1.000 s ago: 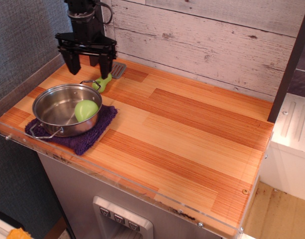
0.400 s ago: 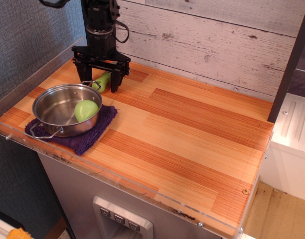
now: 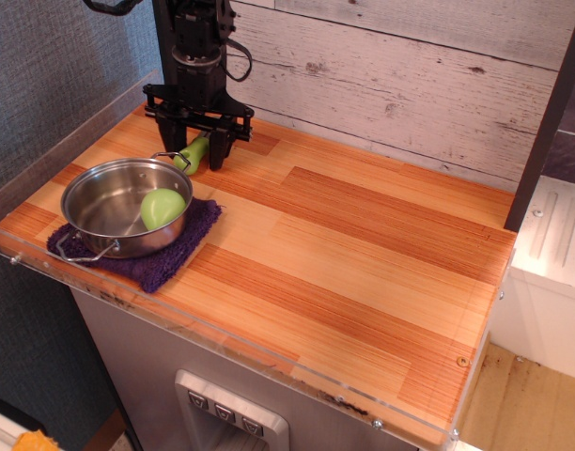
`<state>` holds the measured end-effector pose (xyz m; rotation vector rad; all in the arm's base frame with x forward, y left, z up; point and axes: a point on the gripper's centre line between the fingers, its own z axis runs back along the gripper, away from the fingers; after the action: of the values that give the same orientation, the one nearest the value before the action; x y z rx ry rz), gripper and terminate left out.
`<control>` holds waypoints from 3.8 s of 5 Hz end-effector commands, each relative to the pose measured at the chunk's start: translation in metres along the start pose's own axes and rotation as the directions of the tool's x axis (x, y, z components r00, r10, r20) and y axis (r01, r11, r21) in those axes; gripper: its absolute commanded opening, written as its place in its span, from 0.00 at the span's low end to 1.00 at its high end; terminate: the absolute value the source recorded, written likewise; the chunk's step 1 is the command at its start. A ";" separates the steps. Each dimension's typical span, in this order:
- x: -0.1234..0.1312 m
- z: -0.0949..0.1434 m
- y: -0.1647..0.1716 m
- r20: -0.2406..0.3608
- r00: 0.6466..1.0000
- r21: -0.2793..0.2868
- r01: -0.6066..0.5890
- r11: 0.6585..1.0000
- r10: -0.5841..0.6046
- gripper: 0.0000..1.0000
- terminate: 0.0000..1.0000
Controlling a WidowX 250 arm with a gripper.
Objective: Place the spatula near the front right corner of the table.
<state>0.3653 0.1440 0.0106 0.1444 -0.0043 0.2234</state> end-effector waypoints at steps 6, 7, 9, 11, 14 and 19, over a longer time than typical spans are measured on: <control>-0.143 0.129 -0.129 0.137 0.939 -0.151 0.334 0.931 -0.315 0.00 0.00; -0.175 0.104 -0.132 0.087 0.940 -0.141 0.339 0.930 -0.330 0.00 0.00; -0.176 0.061 -0.165 0.107 0.946 -0.160 0.319 0.934 -0.305 0.00 0.00; -0.161 0.052 -0.192 0.130 0.949 -0.145 0.305 0.941 -0.288 0.00 0.00; -0.153 0.077 -0.184 0.104 0.937 -0.152 0.347 0.925 -0.334 1.00 0.00; -0.137 0.132 -0.078 0.062 0.958 -0.189 0.286 0.939 -0.280 1.00 0.00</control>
<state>0.2546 0.0116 0.1141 -0.0528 -0.0034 -0.0666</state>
